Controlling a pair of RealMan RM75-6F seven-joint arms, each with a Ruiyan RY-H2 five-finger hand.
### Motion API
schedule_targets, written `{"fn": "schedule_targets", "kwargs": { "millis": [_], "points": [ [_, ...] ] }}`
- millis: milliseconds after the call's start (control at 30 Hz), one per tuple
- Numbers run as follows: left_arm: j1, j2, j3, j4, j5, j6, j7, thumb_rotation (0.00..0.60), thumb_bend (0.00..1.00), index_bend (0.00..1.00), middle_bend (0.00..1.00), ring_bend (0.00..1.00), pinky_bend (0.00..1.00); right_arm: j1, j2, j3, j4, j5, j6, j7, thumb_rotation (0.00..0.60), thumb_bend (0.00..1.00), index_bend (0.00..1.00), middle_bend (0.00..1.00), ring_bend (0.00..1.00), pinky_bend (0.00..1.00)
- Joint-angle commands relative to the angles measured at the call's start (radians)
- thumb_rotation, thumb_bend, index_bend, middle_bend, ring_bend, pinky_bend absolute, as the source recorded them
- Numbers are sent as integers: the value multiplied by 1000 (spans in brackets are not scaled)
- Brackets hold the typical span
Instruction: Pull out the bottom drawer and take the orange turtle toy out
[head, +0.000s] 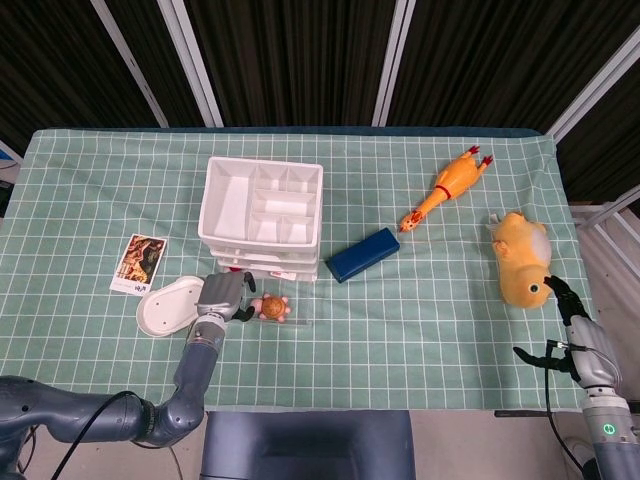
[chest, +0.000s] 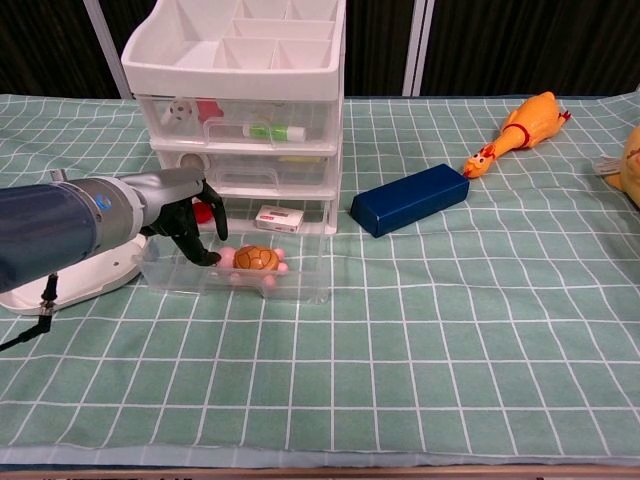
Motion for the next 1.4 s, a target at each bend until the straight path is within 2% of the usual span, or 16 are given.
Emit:
{"fn": "schedule_targets", "kwargs": {
  "millis": [33,367,567,867,1033,1233,1400],
  "points": [
    [-6,-11,-3,9,-2,-1,5,600,299,421,1000,1000,1000,0,0,1,0,1,0,2,600,108,0,0,0,185],
    [-20,-42,-10,37,-15,-10,22,600,306,457,1000,1000,1000,0,1,0,0,0,-2,5,600,108,0,0,0,185],
    [-23,-59,-9,52,-18,-14,28,600,445,563,1000,1000,1000,0,2,0,0,1,-2,7,600,108,0,0,0,185],
    [-3,-43,-13,24,56,16,-6,600,459,584,1000,1000,1000,0,2,0,-1,0,-2,10,600,108,0,0,0,185],
    [16,-5,-10,-41,126,42,-28,600,459,586,1000,1000,1000,0,2,0,-1,-1,-2,9,600,108,0,0,0,185],
    [54,77,-2,-181,193,96,-45,600,458,586,1000,1000,1000,-1,3,0,-1,-1,0,9,600,109,0,0,0,185],
    [113,172,38,-304,253,146,-65,600,458,588,1000,1000,1000,-1,2,1,-1,0,0,8,600,109,0,0,0,185]
  ]
}}
